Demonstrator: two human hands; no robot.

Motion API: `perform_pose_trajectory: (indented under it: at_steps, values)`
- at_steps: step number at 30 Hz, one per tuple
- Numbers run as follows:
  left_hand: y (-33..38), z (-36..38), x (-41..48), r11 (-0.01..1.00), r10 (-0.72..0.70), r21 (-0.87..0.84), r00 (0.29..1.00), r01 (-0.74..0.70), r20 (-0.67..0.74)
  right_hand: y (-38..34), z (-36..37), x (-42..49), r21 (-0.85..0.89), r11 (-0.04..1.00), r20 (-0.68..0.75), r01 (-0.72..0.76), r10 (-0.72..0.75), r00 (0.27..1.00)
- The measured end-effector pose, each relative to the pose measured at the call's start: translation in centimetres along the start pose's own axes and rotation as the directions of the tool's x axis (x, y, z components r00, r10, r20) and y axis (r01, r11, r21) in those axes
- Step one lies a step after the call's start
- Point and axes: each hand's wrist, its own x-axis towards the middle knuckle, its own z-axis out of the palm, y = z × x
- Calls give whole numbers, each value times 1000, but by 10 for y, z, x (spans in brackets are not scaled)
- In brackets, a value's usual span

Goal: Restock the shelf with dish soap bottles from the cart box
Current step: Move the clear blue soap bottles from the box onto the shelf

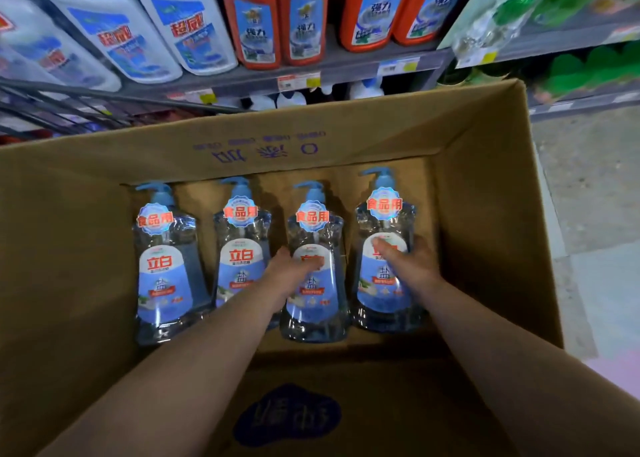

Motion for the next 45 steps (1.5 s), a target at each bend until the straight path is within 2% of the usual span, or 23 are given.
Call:
perform_pose_trajectory:
  at_steps: [3, 7, 13, 18, 21, 26, 30, 41, 45]
  values:
    - [-1, -2, 4, 991, -38, -130, 998, 44, 52, -3, -1, 2, 32, 998, 55, -52, 50, 997]
    - [3, 3, 7, 990, -26, -132, 990, 44, 135, -9, 1, 4, -93, 996, 69, 15, -9, 998]
    - [-5, 13, 11, 997, -27, -69, 997, 32, 79, -11, -1, 4, -120, 990, 130, 71, -55, 990]
    - [-11, 10, 7, 992, 29, -128, 997, -19, 73, -11, -1, -1, -113, 992, 153, 52, -34, 988]
    - [-12, 2, -2, 984, 69, -166, 997, -64, 22, -15, 0, -10, -99, 991, 179, 88, -69, 981]
    - [-8, -24, -28, 960, 163, -239, 986, -147, 46, -33, -4, -36, -68, 990, 233, 125, -107, 967]
    - [-6, -50, -62, 941, 164, -307, 985, -141, 49, -54, -10, -63, 1, 988, 272, 156, -150, 951]
    - [-23, -104, -157, 789, 237, -546, 960, -280, -151, -110, -1, -137, 34, 949, 469, 312, -291, 834]
    - [-32, -120, -194, 715, 261, -588, 925, -378, -277, -135, 15, -167, 55, 918, 558, 393, -355, 750]
